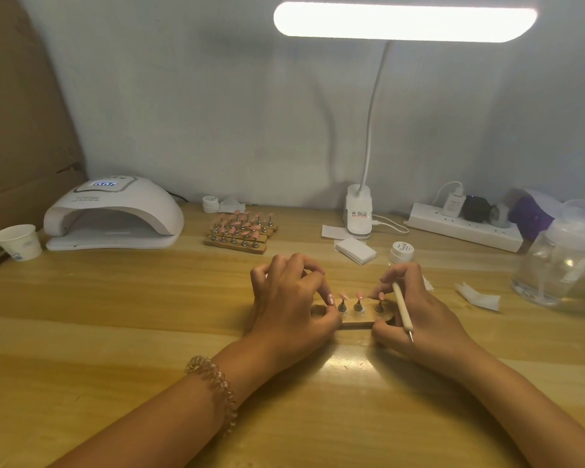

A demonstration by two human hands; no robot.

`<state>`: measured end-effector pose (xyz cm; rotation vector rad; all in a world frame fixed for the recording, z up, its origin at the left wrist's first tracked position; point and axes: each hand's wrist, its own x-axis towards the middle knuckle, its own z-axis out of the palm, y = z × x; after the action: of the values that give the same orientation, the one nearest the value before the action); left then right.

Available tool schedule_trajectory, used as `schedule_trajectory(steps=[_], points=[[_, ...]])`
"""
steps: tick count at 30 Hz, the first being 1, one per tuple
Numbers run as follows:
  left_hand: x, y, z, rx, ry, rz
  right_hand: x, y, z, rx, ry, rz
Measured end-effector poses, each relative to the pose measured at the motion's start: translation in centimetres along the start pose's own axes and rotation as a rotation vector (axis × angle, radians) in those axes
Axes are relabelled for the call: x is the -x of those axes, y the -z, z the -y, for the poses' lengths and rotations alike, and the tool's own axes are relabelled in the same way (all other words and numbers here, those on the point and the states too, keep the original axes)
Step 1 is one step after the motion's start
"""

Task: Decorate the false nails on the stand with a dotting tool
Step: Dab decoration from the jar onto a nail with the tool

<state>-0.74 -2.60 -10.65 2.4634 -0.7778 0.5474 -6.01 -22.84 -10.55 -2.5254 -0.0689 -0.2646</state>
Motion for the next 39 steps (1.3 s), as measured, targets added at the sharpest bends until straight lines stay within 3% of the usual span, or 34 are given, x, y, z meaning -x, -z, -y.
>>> schedule_trajectory(steps=[39], points=[[0.05,-0.1,0.08,-0.044,0.019,-0.032,0.27,-0.09,0.16,0.048,0.049,-0.024]])
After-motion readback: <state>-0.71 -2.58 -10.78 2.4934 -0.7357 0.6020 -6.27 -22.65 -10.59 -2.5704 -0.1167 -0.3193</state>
